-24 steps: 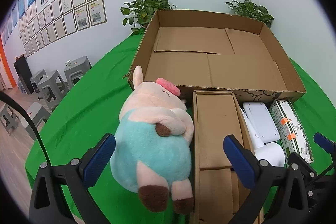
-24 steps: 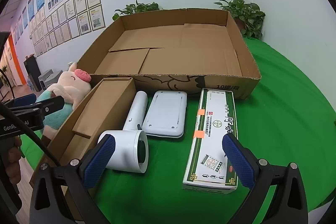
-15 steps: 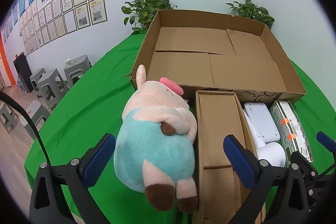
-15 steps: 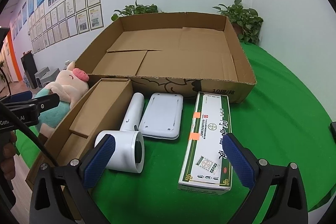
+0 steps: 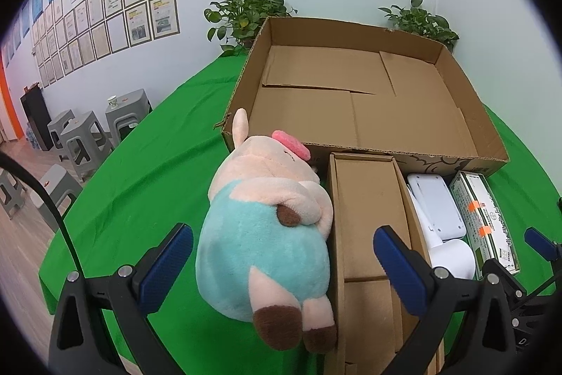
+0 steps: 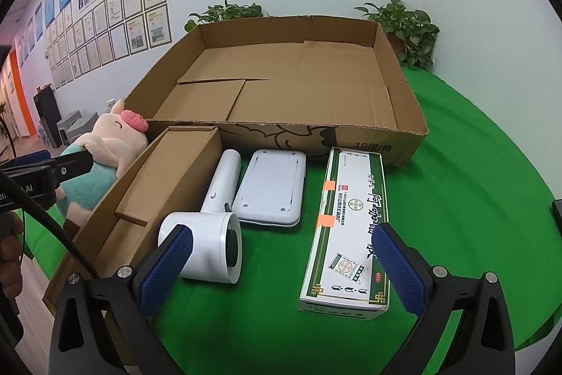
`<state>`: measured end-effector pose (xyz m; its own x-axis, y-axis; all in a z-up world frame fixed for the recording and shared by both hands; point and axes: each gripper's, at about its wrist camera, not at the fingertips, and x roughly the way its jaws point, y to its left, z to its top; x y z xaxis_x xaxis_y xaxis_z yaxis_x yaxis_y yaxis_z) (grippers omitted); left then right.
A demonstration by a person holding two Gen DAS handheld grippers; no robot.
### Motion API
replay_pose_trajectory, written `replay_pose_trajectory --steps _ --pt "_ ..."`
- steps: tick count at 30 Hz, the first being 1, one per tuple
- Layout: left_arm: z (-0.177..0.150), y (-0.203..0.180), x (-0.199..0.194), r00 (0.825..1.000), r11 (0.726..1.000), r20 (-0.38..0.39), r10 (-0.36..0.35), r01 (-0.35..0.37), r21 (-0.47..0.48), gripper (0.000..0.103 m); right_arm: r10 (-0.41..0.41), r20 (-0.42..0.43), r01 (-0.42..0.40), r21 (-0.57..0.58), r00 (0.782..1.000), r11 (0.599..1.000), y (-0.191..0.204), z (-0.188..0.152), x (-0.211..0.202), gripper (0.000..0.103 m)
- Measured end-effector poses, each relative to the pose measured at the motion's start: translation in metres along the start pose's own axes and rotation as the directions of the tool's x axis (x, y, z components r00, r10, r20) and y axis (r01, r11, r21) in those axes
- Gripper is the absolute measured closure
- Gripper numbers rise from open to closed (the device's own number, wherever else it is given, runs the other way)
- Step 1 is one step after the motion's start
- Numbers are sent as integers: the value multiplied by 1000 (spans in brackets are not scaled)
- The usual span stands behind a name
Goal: Organize objects
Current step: 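Close the left gripper on the plush pig and lift it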
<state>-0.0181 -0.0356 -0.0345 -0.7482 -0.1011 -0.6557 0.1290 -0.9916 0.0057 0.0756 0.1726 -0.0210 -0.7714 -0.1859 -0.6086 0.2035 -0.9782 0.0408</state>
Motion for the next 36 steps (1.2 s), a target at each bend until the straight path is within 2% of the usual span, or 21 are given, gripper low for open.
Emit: replay_pose_trajectory --steps 10,16,19,22,23,25,26,28,29,32,35,36 --pt "4 2 1 1000 1000 3 -25 25 4 1 -20 6 20 4 1000 1000 -4 0 -2 0" --pt "10 17 2 1000 1000 -3 -24 24 5 1 -51 38 53 -57 998 997 -2 4 -5 0" --pt "11 29 7 999 999 -30 -37 37 3 1 -21 94 33 -122 995 992 1 9 -14 0" --pt "4 37 20 993 997 -89 -82 83 7 1 63 186 -18 -233 980 972 9 12 -33 0" --pt "0 39 25 989 996 -115 -94 94 -3 1 118 226 -51 -281 967 958 14 12 -43 0" --pt "-9 44 35 978 992 -165 -128 124 -34 1 272 271 -148 -403 923 903 25 13 -66 0" --pt "-13 47 37 971 985 -168 -169 162 -57 1 355 269 -203 -465 895 862 32 15 -78 0" --pt "-19 52 38 958 971 -161 -236 225 -81 13 519 200 -351 -533 831 769 44 25 -93 0" --pt "-21 54 38 949 961 -158 -274 262 -92 17 580 158 -422 -540 799 728 50 31 -97 0" --pt "-23 59 33 945 954 -143 -294 283 -93 27 724 78 -597 -509 686 620 71 49 -99 0" --pt "-27 72 26 940 945 -127 -316 301 -128 34 794 25 -708 -437 607 555 92 65 -82 0" --pt "-30 78 22 942 945 -119 -314 297 -138 35 807 15 -734 -405 591 545 97 69 -73 0"
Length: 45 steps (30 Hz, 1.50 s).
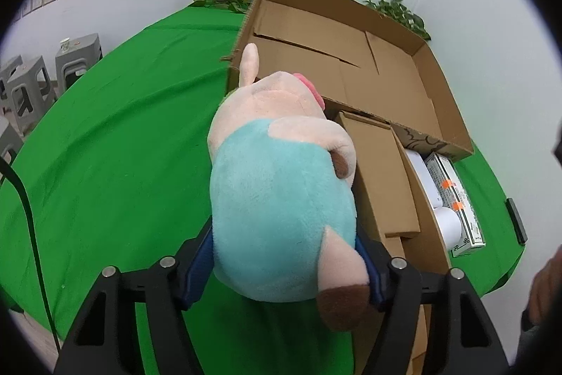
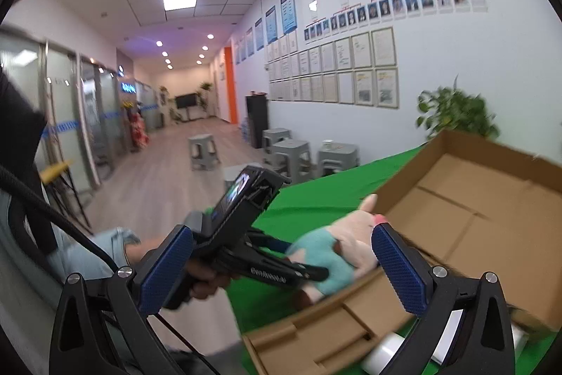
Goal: Organize objects
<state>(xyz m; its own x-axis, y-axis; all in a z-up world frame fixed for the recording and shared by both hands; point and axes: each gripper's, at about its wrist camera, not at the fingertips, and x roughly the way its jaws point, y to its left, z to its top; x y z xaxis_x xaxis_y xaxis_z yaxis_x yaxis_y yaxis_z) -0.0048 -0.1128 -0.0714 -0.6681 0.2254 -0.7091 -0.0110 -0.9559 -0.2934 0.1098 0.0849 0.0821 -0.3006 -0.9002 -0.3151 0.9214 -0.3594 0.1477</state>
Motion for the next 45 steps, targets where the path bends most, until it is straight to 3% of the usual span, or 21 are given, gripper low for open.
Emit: replay_pose_trajectory --steps 3,6,10,15,19,21,25,28,31,35,38,41,44,45 --pt "-9 17 -15 1000 999 11 -25 26 -40 36 65 -5 -63 152 998 986 -26 4 32 0" --pt "-22 37 -28 998 993 24 -64 66 -96 36 113 -20 -100 332 993 938 -54 4 69 0" --pt "-33 54 -42 995 984 41 -86 91 -155 37 60 -178 32 476 982 879 -80 2 124 0" --pt "-40 65 -48 992 972 56 -111 120 -200 38 75 -393 152 514 916 844 -79 -11 176 0" --pt "-41 62 -52 991 975 73 -114 126 -182 41 151 -486 188 580 861 793 -79 -28 206 0" --pt "-40 55 -55 991 982 81 -106 117 -148 42 160 -502 189 574 850 797 -73 -33 211 1" --pt "-33 48 -65 986 985 122 -114 128 -117 44 100 -432 181 562 896 807 -66 -24 190 15" --pt "-15 31 -72 978 991 170 -119 128 -38 44 22 -353 183 537 936 823 -65 -2 164 20" --pt "16 12 -75 955 983 237 -181 175 47 44 -96 -267 220 486 959 846 -69 35 126 23" --pt "64 -13 -68 918 961 296 -264 224 161 44 -243 -176 295 408 954 864 -86 88 80 23" --pt "94 -23 -52 899 942 297 -323 276 190 44 -315 -157 352 398 936 848 -106 117 43 23" --pt "114 -24 -36 890 931 284 -357 312 191 44 -337 -175 380 409 925 830 -145 130 43 23" --pt "130 -16 -9 900 929 243 -363 329 169 43 -335 -219 400 443 916 803 -184 135 57 24" --pt "135 -11 2 907 932 221 -359 335 142 42 -329 -238 405 455 914 794 -214 129 74 24"
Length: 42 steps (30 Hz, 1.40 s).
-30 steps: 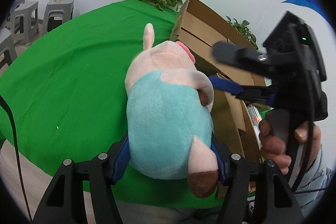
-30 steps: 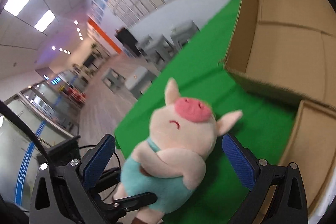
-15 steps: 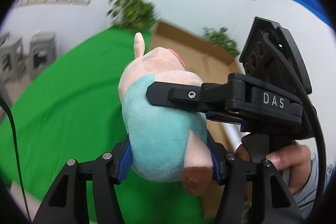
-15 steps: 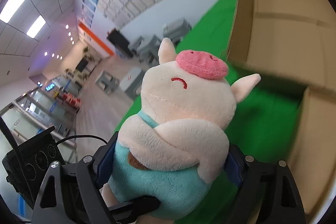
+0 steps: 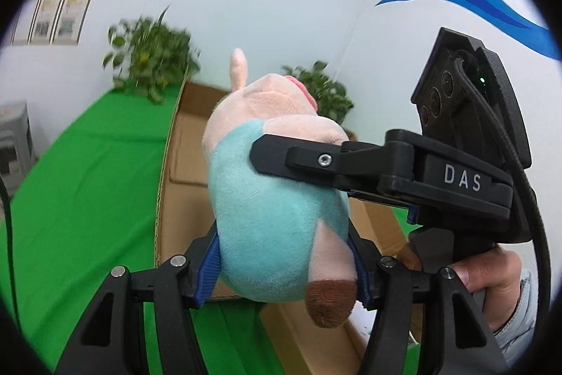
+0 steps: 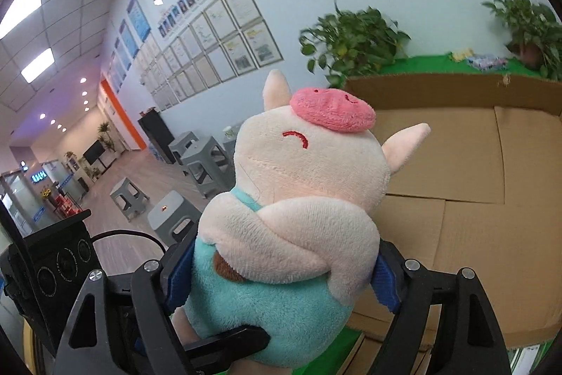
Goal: Organize objects
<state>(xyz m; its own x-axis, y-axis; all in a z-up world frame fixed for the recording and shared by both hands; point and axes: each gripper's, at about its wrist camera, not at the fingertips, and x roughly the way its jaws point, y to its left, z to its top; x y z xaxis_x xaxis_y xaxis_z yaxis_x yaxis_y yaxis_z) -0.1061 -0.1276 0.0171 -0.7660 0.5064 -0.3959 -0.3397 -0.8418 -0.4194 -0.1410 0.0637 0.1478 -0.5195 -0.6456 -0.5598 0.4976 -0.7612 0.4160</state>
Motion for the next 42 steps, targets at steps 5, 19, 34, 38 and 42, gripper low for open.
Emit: replay_pose_trajectory --steps 5,19,34,38,42 --pt "-8 35 31 994 995 -98 55 -63 -78 34 -6 -102 12 60 995 998 -38 6 91 25" --pt "-16 84 33 977 976 -142 157 -175 -128 33 -175 -170 176 -9 970 984 -21 -19 201 22" --pt "-25 102 50 979 981 -196 60 -94 -168 33 -251 -116 253 2 961 967 0 -38 193 22" --pt "-31 105 53 978 980 -205 35 -73 -185 35 -288 -121 288 -15 950 957 4 -42 203 15" --pt "-33 107 53 980 978 -201 6 -48 -205 35 -321 -163 319 -40 933 947 6 -53 216 9"
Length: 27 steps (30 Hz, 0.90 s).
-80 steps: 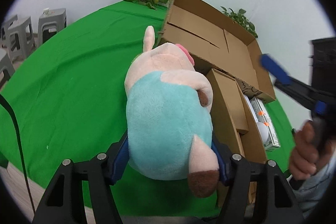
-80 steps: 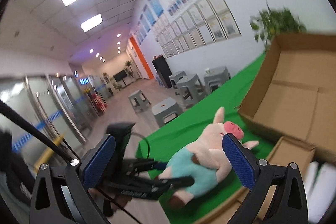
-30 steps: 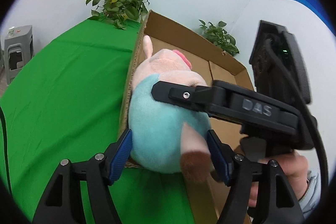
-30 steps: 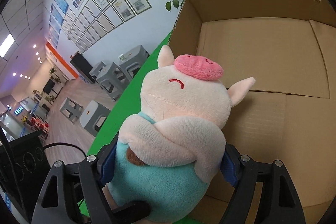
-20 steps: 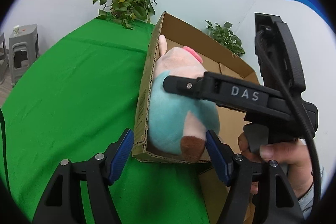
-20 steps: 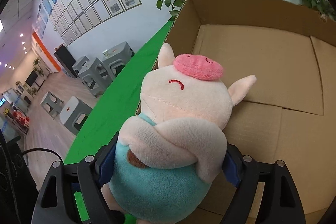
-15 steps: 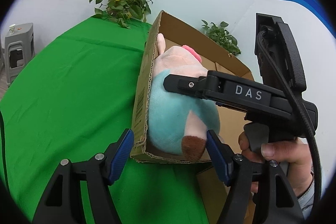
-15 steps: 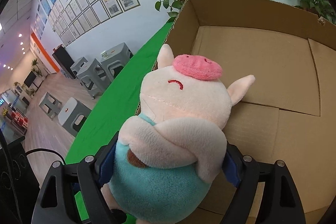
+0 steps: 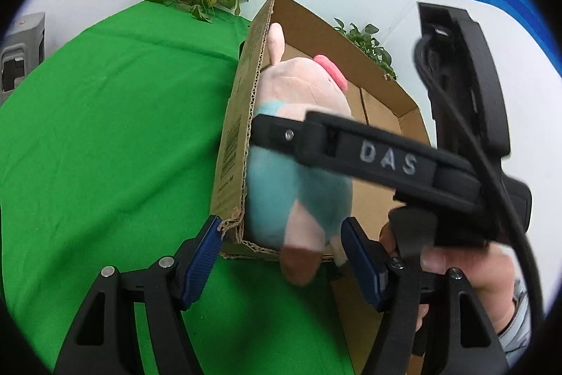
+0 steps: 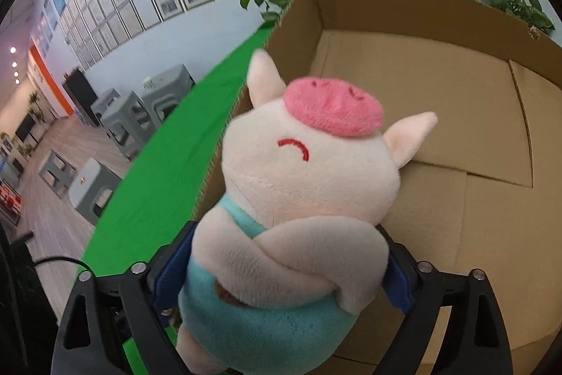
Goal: Organize objects
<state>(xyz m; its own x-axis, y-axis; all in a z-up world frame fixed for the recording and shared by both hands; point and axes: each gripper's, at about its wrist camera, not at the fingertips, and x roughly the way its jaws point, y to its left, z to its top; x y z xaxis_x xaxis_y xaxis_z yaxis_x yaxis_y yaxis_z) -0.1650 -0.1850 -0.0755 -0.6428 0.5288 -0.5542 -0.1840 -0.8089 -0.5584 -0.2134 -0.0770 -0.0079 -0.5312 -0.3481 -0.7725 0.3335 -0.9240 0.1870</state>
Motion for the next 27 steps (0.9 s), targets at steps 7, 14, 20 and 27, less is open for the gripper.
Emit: replay_pose_trajectory --steps 7,14,20,27 --pt "-5 -9 -1 1000 999 -9 5 -4 32 35 188 30 -190 84 982 978 -23 5 -41 1" --pt "-13 -21 -2 1000 998 -17 24 -23 59 35 255 -40 -247 144 966 958 -47 -11 -25 27" --pt "-16 -25 -1 999 997 -11 42 -41 65 35 180 5 -179 121 984 976 -35 -17 -26 30" --pt "-19 -34 -4 998 993 -21 67 -64 101 35 167 26 -168 84 986 982 -35 -24 -35 22"
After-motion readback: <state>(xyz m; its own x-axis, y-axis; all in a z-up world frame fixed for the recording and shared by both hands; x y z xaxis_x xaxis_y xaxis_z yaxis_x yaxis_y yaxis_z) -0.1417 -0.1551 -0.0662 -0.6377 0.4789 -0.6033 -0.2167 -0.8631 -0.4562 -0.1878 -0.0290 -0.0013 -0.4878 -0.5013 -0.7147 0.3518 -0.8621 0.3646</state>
